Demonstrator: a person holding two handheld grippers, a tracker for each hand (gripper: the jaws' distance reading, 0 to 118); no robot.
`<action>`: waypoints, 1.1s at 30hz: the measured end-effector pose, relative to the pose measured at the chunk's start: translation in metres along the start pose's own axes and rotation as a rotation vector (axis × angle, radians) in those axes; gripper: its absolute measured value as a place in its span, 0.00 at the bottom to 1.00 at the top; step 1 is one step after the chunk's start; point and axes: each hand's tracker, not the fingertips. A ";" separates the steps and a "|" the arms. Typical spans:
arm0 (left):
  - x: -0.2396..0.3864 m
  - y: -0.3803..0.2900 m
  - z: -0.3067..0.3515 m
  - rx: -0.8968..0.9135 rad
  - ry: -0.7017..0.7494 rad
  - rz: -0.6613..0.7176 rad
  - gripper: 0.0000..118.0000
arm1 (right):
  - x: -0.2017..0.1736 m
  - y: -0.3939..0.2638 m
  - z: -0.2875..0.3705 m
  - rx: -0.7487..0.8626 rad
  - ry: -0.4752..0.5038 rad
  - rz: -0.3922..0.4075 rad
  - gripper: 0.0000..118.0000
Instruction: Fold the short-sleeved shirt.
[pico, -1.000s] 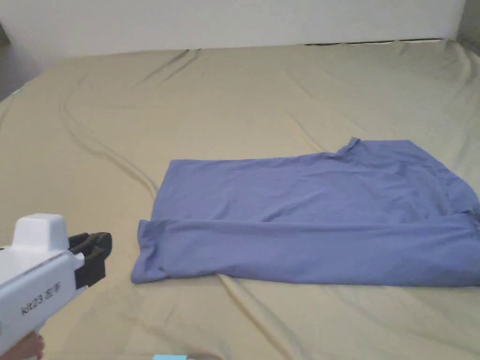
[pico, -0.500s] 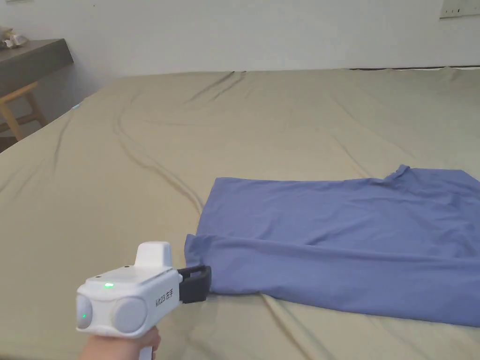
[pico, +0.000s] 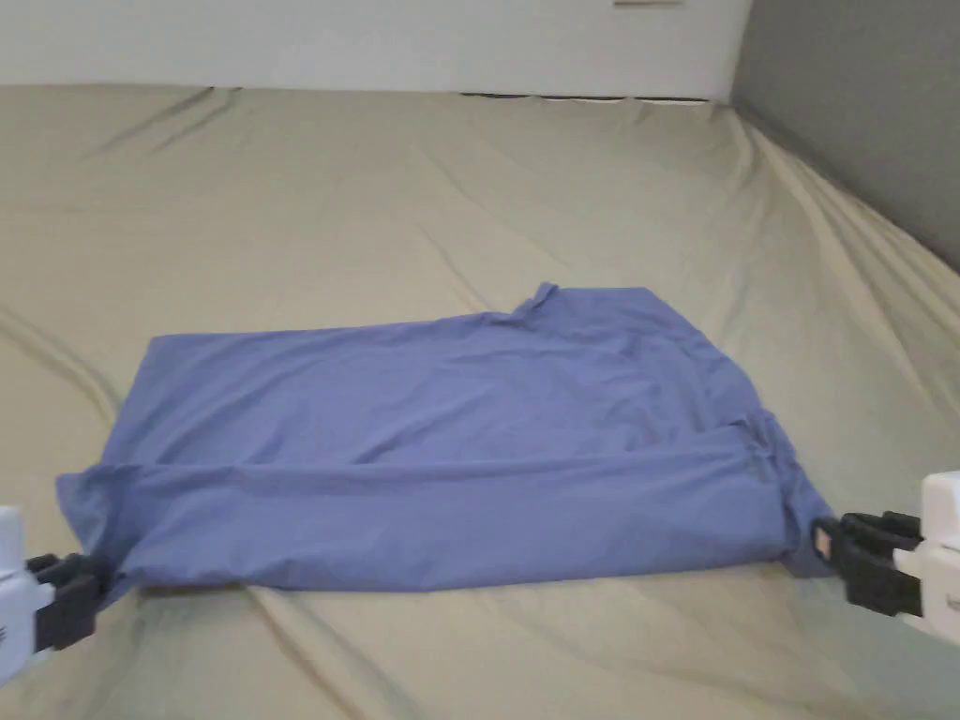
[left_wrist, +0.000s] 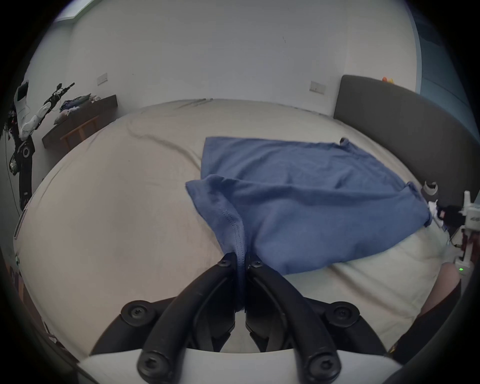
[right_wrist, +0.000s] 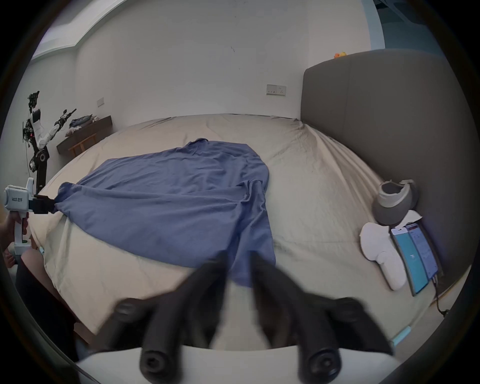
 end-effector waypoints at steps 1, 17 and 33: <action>-0.001 0.001 0.006 0.012 0.004 0.017 0.03 | 0.003 0.001 -0.008 -0.016 0.002 -0.012 0.52; -0.001 0.015 0.025 0.013 0.001 0.047 0.02 | 0.019 -0.002 -0.051 -0.113 0.060 -0.001 0.10; -0.026 -0.026 0.121 -0.046 -0.069 0.002 0.01 | -0.011 -0.021 0.091 -0.131 0.118 0.105 0.10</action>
